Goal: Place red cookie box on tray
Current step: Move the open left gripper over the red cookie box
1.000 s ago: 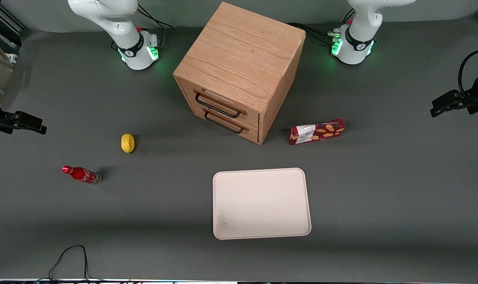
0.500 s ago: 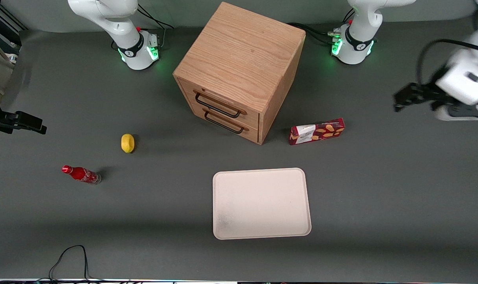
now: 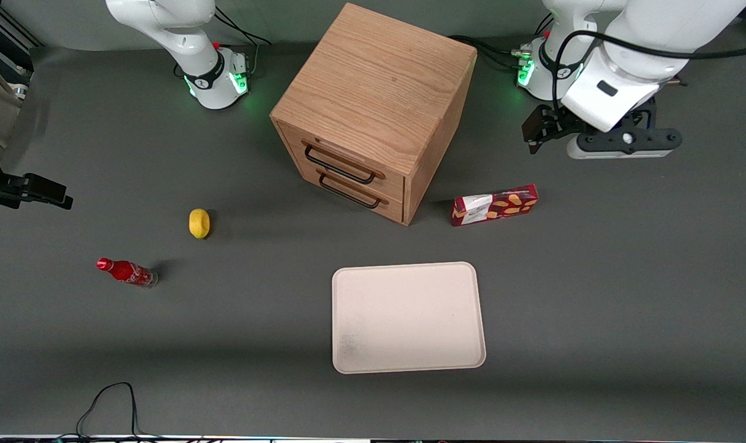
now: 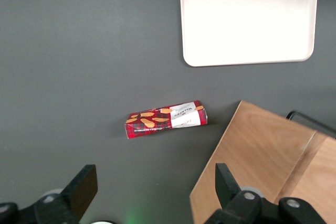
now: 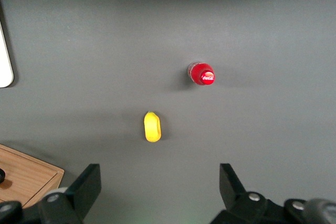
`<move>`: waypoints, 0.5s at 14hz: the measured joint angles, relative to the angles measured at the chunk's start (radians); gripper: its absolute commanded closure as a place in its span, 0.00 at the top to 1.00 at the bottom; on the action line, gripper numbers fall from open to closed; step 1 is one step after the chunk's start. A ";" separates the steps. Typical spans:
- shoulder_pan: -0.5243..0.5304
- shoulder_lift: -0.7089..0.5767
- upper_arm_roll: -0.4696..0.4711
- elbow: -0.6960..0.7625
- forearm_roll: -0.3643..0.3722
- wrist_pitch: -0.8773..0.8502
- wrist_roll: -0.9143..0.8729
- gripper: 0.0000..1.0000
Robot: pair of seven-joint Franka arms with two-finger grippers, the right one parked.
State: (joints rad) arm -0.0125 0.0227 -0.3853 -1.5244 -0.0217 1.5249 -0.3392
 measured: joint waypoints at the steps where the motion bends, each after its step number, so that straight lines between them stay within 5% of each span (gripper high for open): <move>1: 0.002 0.011 0.002 0.000 0.001 -0.003 0.071 1.00; 7: 0.006 0.068 0.002 -0.016 0.002 -0.032 0.378 1.00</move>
State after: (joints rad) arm -0.0061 0.0912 -0.3828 -1.5404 -0.0198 1.4928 0.0389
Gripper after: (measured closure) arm 0.000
